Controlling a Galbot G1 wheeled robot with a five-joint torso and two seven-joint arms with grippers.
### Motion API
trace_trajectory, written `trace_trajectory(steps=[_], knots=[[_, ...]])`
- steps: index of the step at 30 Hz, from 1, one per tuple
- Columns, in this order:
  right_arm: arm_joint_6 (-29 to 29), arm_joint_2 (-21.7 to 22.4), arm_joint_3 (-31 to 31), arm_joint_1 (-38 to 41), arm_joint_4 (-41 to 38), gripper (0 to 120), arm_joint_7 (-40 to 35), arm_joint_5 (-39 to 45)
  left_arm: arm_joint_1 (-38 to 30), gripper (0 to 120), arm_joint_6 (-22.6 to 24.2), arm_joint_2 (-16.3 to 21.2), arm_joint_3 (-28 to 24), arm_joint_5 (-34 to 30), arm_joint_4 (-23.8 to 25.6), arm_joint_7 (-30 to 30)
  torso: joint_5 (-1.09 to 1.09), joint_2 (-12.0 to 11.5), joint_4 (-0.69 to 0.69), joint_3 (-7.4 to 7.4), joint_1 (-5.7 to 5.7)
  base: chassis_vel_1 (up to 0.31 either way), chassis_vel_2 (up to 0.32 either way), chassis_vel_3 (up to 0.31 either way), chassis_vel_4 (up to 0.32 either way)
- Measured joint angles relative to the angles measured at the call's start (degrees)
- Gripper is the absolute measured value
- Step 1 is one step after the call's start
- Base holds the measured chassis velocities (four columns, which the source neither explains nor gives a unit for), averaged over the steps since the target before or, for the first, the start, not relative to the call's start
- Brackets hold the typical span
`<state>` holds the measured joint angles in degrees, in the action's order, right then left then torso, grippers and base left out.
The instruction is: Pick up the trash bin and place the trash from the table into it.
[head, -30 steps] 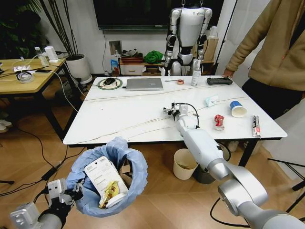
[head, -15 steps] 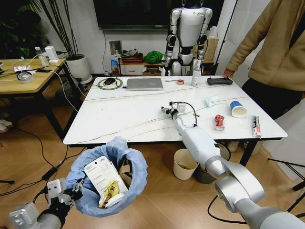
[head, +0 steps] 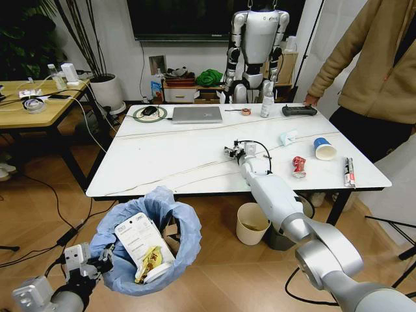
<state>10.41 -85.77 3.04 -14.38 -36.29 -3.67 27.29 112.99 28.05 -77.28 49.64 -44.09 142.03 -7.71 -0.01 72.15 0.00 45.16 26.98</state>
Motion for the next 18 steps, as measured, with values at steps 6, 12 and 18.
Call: trace_trajectory(steps=[6, 12, 18], knots=[[0.0, 0.4, 0.0, -0.2, -0.3, 45, 0.0, 0.0, -0.1, 0, 0.0, 0.0, -0.1, 0.0, 0.0, 0.0, 0.00, 0.0, 0.00, 0.00, 0.00, 0.000, 0.000, 0.000, 0.000], [0.0, 0.8, -0.1, -0.4, -0.7, 22, -0.1, 0.0, -0.2, 0, 0.0, 0.0, -0.2, 0.1, 0.0, 0.0, 0.01, 0.0, 0.00, 0.00, 0.00, 0.000, 0.000, 0.000, 0.000], [0.2, 0.9, -0.4, -1.0, -1.5, 2, -0.5, 0.0, -0.1, 0, 0.0, -0.1, -0.2, 0.2, 0.0, 0.0, 0.01, 0.0, 0.01, 0.00, 0.00, 0.000, 0.000, 0.000, 0.000]])
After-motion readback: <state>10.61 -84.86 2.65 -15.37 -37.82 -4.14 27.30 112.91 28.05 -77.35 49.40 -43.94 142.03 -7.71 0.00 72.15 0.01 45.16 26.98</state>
